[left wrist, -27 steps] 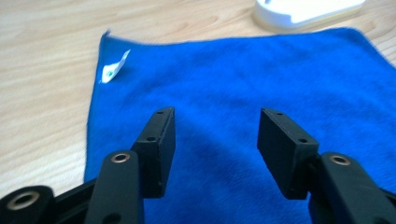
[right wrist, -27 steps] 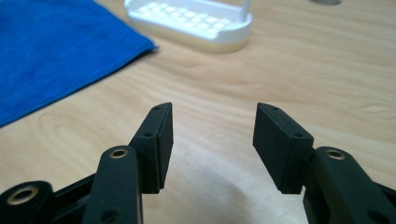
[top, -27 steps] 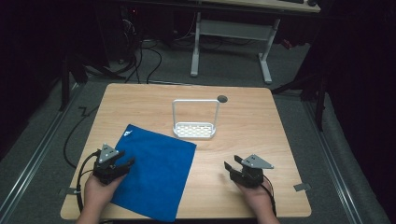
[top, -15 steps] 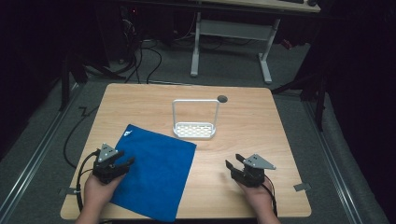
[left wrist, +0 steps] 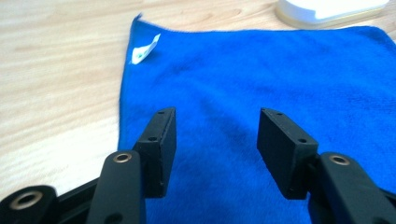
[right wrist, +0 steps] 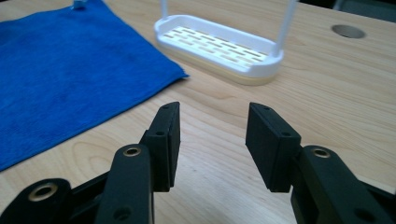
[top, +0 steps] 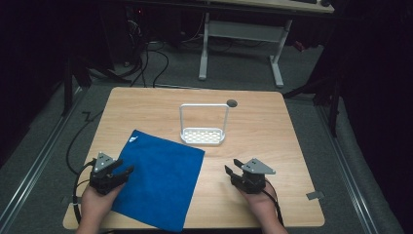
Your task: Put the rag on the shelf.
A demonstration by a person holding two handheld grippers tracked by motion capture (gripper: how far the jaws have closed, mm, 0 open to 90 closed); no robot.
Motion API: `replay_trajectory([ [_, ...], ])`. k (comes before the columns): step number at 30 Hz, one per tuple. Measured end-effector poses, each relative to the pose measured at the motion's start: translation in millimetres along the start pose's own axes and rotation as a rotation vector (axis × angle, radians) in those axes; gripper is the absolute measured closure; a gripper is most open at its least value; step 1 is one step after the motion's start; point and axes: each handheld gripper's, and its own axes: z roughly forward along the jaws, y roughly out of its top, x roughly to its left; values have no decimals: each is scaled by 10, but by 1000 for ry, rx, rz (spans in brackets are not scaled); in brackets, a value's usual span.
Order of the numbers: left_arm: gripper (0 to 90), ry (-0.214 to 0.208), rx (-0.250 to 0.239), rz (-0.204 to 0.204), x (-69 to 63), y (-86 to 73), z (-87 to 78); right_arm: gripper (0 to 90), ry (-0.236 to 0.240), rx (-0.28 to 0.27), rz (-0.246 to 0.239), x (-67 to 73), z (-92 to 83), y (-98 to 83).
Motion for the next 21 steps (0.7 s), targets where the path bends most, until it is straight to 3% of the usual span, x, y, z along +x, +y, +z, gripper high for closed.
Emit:
replay_trajectory([
  [2, 491, 6, -1, -5, 21, -26, -30, 552, 1, 5, -35, 74, 39, 9],
  [8, 574, 19, 1, -14, 66, -89, -106, 605, 70, 31, -68, 258, 152, 22],
  [10, 612, 31, 10, -12, 90, -137, -144, 645, 128, 37, -70, 373, 214, 42],
  [12, 644, 38, 21, -11, 101, -154, -155, 668, 144, 43, -81, 410, 232, 46],
  [14, 680, 59, 46, -18, 133, -211, -172, 754, 197, 58, -95, 516, 287, 59],
  [18, 803, 64, 96, -13, 165, -274, -187, 894, 246, 82, -120, 623, 364, 82],
  [21, 870, 61, 135, 3, 164, -314, -187, 900, 285, 96, -134, 692, 413, 101],
])
